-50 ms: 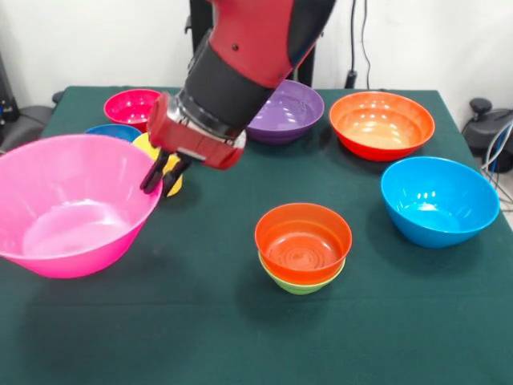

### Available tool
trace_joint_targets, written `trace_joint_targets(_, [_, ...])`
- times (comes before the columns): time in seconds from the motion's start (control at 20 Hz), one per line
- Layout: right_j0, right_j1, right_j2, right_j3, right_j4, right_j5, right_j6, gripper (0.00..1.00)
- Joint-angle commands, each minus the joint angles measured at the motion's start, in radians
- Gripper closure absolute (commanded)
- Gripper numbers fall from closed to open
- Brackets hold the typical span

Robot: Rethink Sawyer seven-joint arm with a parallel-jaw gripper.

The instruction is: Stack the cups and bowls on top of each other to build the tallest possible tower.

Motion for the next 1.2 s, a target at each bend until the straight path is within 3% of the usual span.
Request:
trace_joint_targets(0.05, [0.053, -0.047, 0.008, -0.085, -0.055, 0.181, -0.044, 1.00])
trace_joint_targets(0.75, [0.185, -0.045, -0.061, -0.133, -0.006, 0.387, 0.092, 1.00])
trace_joint_targets(1.2, [0.220, -0.013, -0.057, -0.190, 0.031, 0.454, 0.162, 1.00])
